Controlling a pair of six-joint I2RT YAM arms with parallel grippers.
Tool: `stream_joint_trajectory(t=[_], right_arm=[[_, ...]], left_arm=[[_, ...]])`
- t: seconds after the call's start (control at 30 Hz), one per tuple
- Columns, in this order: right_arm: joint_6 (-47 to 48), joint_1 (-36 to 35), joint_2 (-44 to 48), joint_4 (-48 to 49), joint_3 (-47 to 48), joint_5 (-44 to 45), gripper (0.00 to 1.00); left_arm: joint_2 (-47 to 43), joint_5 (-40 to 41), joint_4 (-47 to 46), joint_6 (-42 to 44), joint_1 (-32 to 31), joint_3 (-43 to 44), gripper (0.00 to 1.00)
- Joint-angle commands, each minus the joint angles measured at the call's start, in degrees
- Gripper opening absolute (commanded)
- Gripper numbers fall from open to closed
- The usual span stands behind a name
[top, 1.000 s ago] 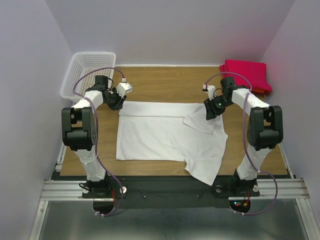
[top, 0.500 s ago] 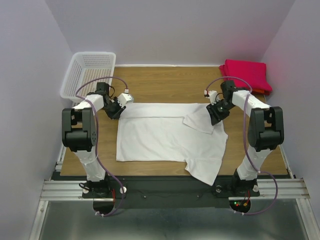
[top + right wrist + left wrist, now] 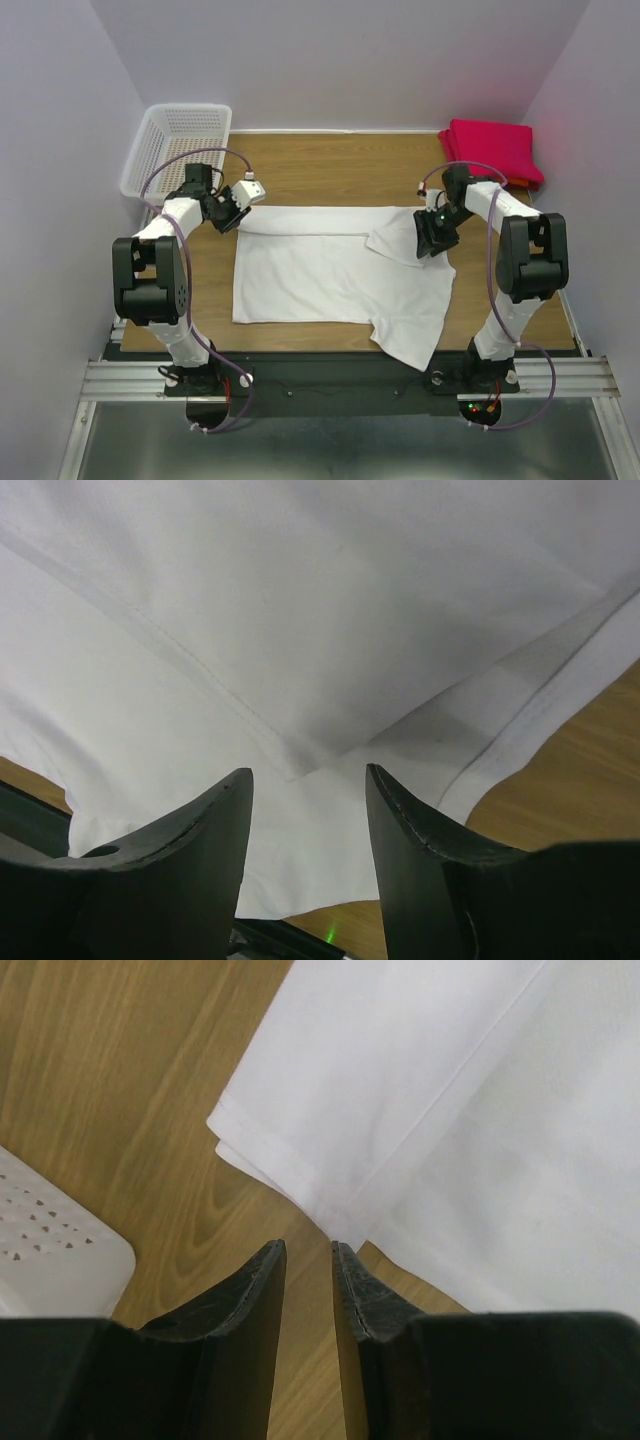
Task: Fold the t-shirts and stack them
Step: Fold the tshirt
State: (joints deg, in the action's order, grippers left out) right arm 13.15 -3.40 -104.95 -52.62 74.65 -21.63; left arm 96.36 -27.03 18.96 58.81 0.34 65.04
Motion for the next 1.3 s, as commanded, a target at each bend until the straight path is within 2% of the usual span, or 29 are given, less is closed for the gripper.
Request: stream_joint_trajectory(t=[0.0, 0.13, 0.23, 0.37, 0.4, 0.5, 0.67, 0.83, 0.87, 0.9, 0.97, 1.2, 1.27], right_arm=[[-4.1, 0.4, -1.8, -1.4, -1.7, -0.6, 0.55], [-4.4, 0.4, -3.2, -1.3, -2.0, -0.3, 0.53], [-4.4, 0.4, -3.2, -1.4, -2.2, -0.3, 0.46], [-4.4, 0.5, -3.1, -1.6, -2.4, -1.0, 0.26], [-4.4, 0.5, -2.9, -1.6, -2.3, -1.1, 0.17], [-4.0, 0.6, -1.9, -2.3, -1.8, -1.8, 0.01], [-2.7, 0.9, -0.3, -4.0, 0.7, -1.8, 0.01], [-0.4, 1.4, 0.0, -6.6, 1.6, -1.1, 0.01], [-0.3, 1.5, -0.3, -6.9, 1.6, -1.3, 0.04], [-0.1, 1.5, -0.4, -7.8, 1.9, -1.6, 0.21], [-0.1, 1.5, -1.0, -8.5, 2.2, -2.2, 0.28], [-0.1, 1.6, -1.7, -8.4, 1.3, -2.5, 0.27], [-0.1, 1.7, -1.9, -8.2, 0.9, -2.7, 0.23]], left_arm=[[-3.1, -2.3, -3.4, -0.4, -0.2, -2.6, 0.37], [-3.4, -2.7, -3.6, -0.2, -0.2, -3.7, 0.37], [-4.2, -1.8, -3.7, 1.6, -0.1, -5.2, 0.37], [-4.4, -0.7, -4.0, 2.9, -0.2, -6.4, 0.37], [-4.2, -0.5, -3.3, 3.4, -0.2, -6.6, 0.37], [-4.2, -1.2, -1.5, 5.3, 0.3, -6.3, 0.37], [-3.5, -4.2, 4.1, 9.8, 1.2, -4.0, 0.34], [-1.8, -4.0, 8.1, 11.0, 1.6, -1.1, 0.36], [-1.9, -3.9, 8.2, 11.1, 1.6, -1.1, 0.37], [-1.9, -3.9, 8.3, 11.2, 1.6, -1.0, 0.37], [-1.9, -3.8, 8.6, 11.2, 1.6, -0.4, 0.38], [-2.4, -4.2, 9.3, 10.2, 1.6, 0.0, 0.38], [-3.0, -4.4, 9.2, 9.8, 1.7, -0.3, 0.38]])
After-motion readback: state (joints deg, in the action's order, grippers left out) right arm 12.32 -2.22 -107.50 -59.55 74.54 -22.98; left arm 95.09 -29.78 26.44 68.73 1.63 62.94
